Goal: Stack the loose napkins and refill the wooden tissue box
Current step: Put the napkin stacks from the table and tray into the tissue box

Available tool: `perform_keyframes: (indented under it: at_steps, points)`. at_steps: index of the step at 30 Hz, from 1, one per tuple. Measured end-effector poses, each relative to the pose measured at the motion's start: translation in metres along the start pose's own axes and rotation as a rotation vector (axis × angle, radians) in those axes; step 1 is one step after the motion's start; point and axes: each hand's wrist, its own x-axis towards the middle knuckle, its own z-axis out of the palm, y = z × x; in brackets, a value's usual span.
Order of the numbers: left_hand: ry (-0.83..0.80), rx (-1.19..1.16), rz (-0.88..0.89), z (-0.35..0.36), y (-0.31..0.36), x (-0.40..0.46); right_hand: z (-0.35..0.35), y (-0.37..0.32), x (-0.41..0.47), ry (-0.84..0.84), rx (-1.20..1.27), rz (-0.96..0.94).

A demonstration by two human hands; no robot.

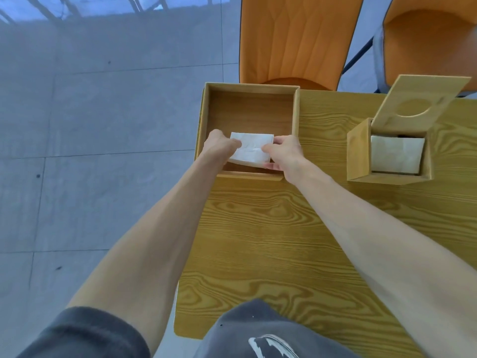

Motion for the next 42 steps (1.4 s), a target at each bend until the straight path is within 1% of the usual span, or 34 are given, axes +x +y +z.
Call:
perform_keyframes:
  at_steps: [3, 5, 7, 10, 15, 17, 19, 21, 22, 24, 26, 31, 34, 36, 39, 42]
  points:
    - [-0.027, -0.043, -0.024, -0.004, -0.002, 0.007, 0.001, 0.003, -0.001, 0.01, -0.056, -0.046]
    - [-0.06, -0.018, -0.015, -0.007, -0.005, 0.013, 0.001, 0.003, -0.002, 0.012, -0.092, -0.068]
    - [-0.108, 0.019, 0.018, -0.011, -0.008, 0.016, 0.0, 0.004, -0.002, 0.003, -0.127, -0.08]
    - [-0.138, 0.07, 0.121, -0.017, -0.014, 0.014, -0.002, 0.006, -0.004, -0.02, -0.213, -0.124]
    - [-0.189, 0.108, 0.276, -0.026, -0.026, 0.005, -0.002, 0.006, -0.014, 0.015, -0.564, -0.361]
    - [-0.195, 0.094, 0.321, -0.029, -0.031, 0.003, -0.005, 0.006, -0.017, 0.002, -0.591, -0.434]
    - [-0.193, 0.083, 0.392, -0.031, -0.038, 0.002, -0.01, 0.005, -0.02, -0.066, -0.557, -0.465]
    - [-0.189, 0.089, 0.487, -0.034, -0.042, 0.001, -0.014, 0.005, -0.022, -0.116, -0.592, -0.529]
    - [-0.19, 0.086, 0.536, -0.035, -0.043, 0.0, -0.015, 0.005, -0.023, -0.113, -0.634, -0.589]
    - [-0.183, 0.082, 0.605, -0.037, -0.044, -0.001, -0.015, 0.006, -0.023, -0.049, -0.721, -0.737]
    - [-0.169, 0.1, 0.626, -0.036, -0.045, -0.001, -0.016, 0.01, -0.022, -0.003, -0.767, -0.821]
    - [-0.137, 0.257, 0.578, -0.029, -0.053, 0.001, -0.016, 0.017, -0.018, 0.0, -0.864, -0.794]
    - [-0.065, 0.309, 0.629, -0.025, -0.053, 0.0, -0.017, 0.019, -0.02, 0.058, -0.809, -0.856]
    - [-0.021, 0.341, 0.661, -0.024, -0.052, -0.001, -0.02, 0.021, -0.02, 0.068, -0.784, -0.866]
    - [-0.037, 0.416, 0.643, -0.023, -0.053, -0.001, -0.023, 0.024, -0.018, 0.045, -0.822, -0.81]
    - [-0.047, 0.398, 0.613, -0.022, -0.054, -0.004, -0.025, 0.026, -0.021, 0.058, -0.81, -0.81]
